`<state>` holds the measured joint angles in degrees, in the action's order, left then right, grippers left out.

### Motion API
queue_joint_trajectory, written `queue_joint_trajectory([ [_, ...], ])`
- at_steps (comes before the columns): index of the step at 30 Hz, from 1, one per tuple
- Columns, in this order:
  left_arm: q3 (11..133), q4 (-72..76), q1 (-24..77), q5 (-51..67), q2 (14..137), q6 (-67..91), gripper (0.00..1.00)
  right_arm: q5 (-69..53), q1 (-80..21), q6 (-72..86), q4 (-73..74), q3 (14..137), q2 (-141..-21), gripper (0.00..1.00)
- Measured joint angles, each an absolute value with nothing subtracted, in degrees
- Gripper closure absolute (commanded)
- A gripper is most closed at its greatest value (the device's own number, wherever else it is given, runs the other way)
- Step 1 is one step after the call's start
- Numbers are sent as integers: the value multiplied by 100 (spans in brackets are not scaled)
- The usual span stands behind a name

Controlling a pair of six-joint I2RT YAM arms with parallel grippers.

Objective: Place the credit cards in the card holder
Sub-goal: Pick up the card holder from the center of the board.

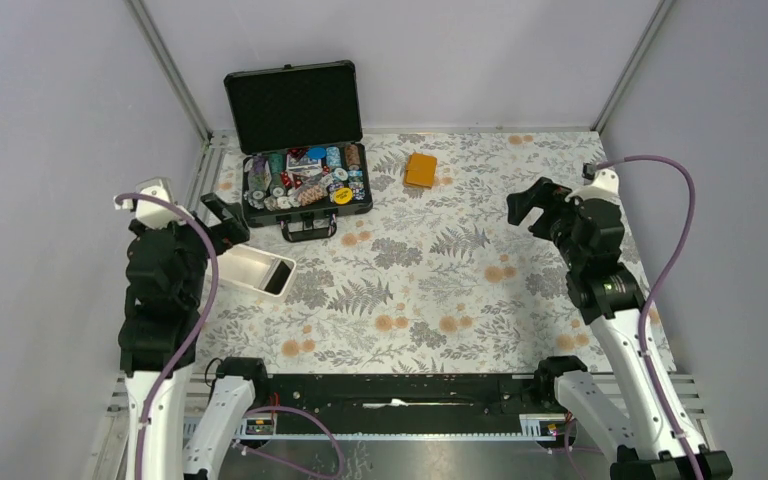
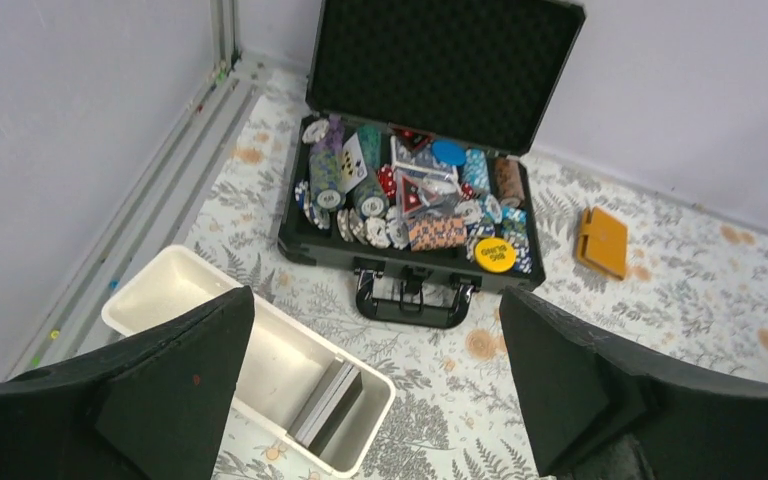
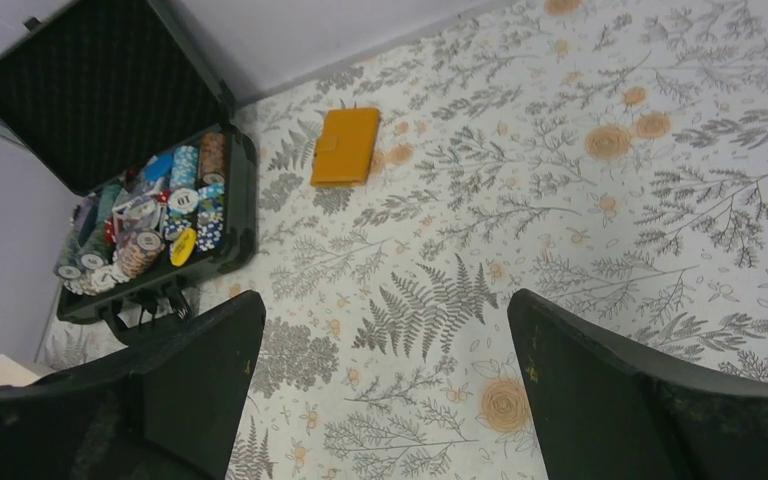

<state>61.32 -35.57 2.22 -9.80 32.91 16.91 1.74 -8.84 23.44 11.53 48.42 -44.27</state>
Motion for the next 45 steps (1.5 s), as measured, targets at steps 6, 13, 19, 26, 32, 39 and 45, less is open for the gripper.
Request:
queue_joint_trajectory([
  [6,5835,-3601,222,-952,3741,1774,1,38,-884,2322,1146,4757,-4757,3],
  [13,5207,-3457,222,-939,4139,1839,1,-368,-1092,2390,742,4759,-5861,7],
  [19,5006,-3404,217,-663,4211,1828,1,-464,-1979,2556,526,5367,-7677,14],
  [26,5002,-3238,217,-309,4025,1933,1,-897,-2047,2891,132,6993,-9843,26],
  [32,4936,-3065,180,34,4012,2021,1,-1288,-2047,3100,106,8715,-11769,30],
  [39,4786,-3070,54,340,4036,2102,1,-834,-2047,3181,720,9751,-12844,29],
  [45,4783,-3068,43,438,4034,2104,1,-386,-2016,3179,1028,10320,-13246,34],
])
